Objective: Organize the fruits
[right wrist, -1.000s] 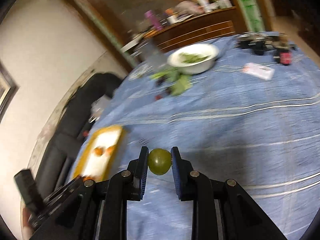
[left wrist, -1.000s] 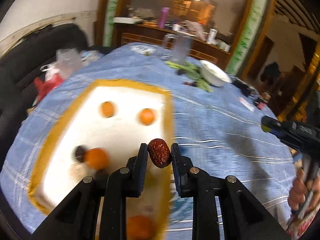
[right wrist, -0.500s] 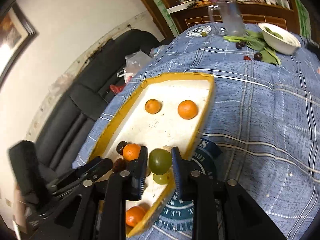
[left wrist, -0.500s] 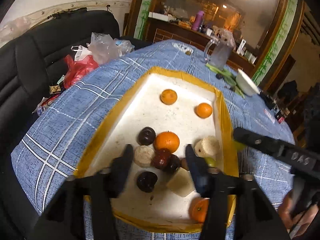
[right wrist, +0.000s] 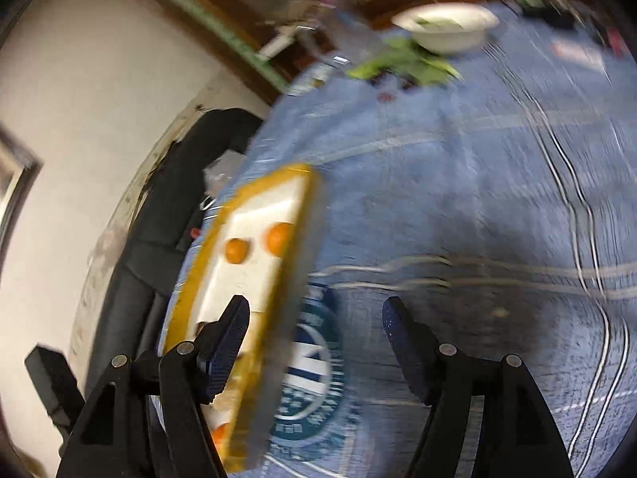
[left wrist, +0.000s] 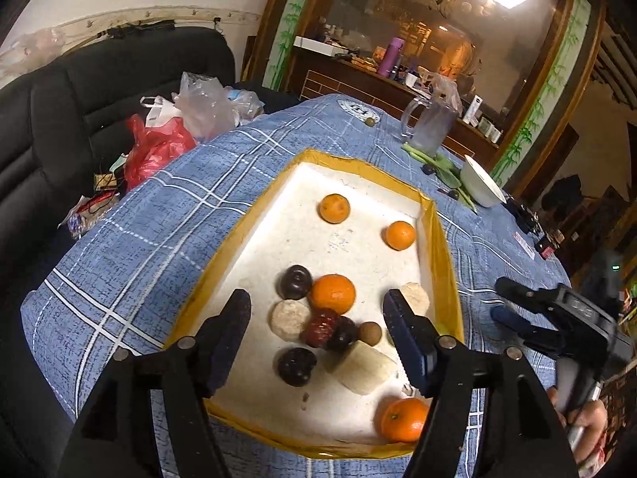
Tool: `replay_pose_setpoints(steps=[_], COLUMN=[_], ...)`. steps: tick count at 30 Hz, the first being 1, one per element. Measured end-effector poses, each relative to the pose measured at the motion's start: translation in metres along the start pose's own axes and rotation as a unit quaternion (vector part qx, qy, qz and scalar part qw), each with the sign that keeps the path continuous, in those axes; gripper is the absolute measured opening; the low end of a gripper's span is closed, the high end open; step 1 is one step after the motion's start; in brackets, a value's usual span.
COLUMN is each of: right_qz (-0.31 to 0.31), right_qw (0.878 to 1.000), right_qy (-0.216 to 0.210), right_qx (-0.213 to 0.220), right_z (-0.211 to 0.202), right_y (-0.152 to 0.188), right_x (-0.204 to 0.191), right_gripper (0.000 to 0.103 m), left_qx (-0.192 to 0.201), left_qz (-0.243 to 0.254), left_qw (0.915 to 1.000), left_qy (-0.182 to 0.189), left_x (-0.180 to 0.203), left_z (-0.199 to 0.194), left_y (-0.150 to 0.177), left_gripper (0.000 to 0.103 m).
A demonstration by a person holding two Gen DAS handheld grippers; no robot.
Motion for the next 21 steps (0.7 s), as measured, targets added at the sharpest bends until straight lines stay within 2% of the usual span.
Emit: replay_pose_setpoints(steps=[4, 8, 10, 11, 12, 13, 14, 16, 18, 19, 20, 21], right_qz=[0.027, 0.009, -0.003, -0.014, -0.024, -0.034, -0.046, -0.07, -0.098, -0.117, -0.13, -0.142], right_qw=[0.999, 0.988, 0.978, 0.975, 0.974, 0.974, 0.975, 0.977, 0.979, 0.979, 0.978, 0.978], right_qy=[0.036, 0.146, 0.197, 0.209, 0.211, 0.207, 0.199, 0.179, 0.155, 0.142, 0.135, 0.127], right_qx=[0.011, 0.048, 0.065, 0.073, 0.078, 0.082, 0.086, 0.087, 0.09, 0.09, 0.09, 0.087], right_z=[-0.008, -0.036, -0.053, -0.062, -0.07, -0.076, -0.08, -0.082, -0.083, -0.083, -0.079, -0.078], right_y=[-0.007, -0.022, -0.026, -0.027, -0.026, -0.025, -0.023, -0.016, -0.006, 0.003, 0.01, 0.018], right_x=[0.033, 0.06, 0.067, 0.065, 0.061, 0.054, 0.043, 0.021, -0.005, -0.022, -0.032, -0.044], right_gripper=[0.074, 0.074, 0.074, 0.074, 0.074, 0.074, 0.074, 0.076, 0.077, 0.079, 0.08, 0.08], left_qx=[0.017, 0.053, 0.089, 0.116, 0.136, 0.167, 0.199, 0.243, 0.274, 0.285, 0.288, 0.275], left_qz=[0.021, 0.034, 0.049, 0.058, 0.063, 0.066, 0.065, 0.065, 0.072, 0.076, 0.08, 0.081], left_qw=[0.9996, 0.9975, 0.9926, 0.9879, 0.9839, 0.9768, 0.969, 0.958, 0.9509, 0.9494, 0.9514, 0.9573], left_qy=[-0.011, -0.032, -0.065, -0.085, -0.098, -0.117, -0.131, -0.136, -0.125, -0.107, -0.073, -0.04], left_x=[0.012, 0.022, 0.03, 0.035, 0.037, 0.042, 0.047, 0.055, 0.062, 0.064, 0.065, 0.064], left_z=[-0.009, -0.023, -0.034, -0.042, -0.048, -0.058, -0.07, -0.09, -0.107, -0.114, -0.119, -0.121], left_y=[0.001, -0.001, -0.001, 0.0, 0.0, 0.001, 0.003, 0.006, 0.009, 0.011, 0.012, 0.013], left_gripper=[0.073, 0.078, 0.079, 0.085, 0.089, 0.099, 0.103, 0.103, 0.103, 0.103, 0.103, 0.103])
Point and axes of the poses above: each gripper's, at about its wrist camera, not at the fingertips, and z roughly the way its jaws point, x to its right, y to its underside, the point moved 2 cm from there along z, roughly the way its jaws point, and after that the axes turned 6 degrees about -z, right-handed, at the moved point
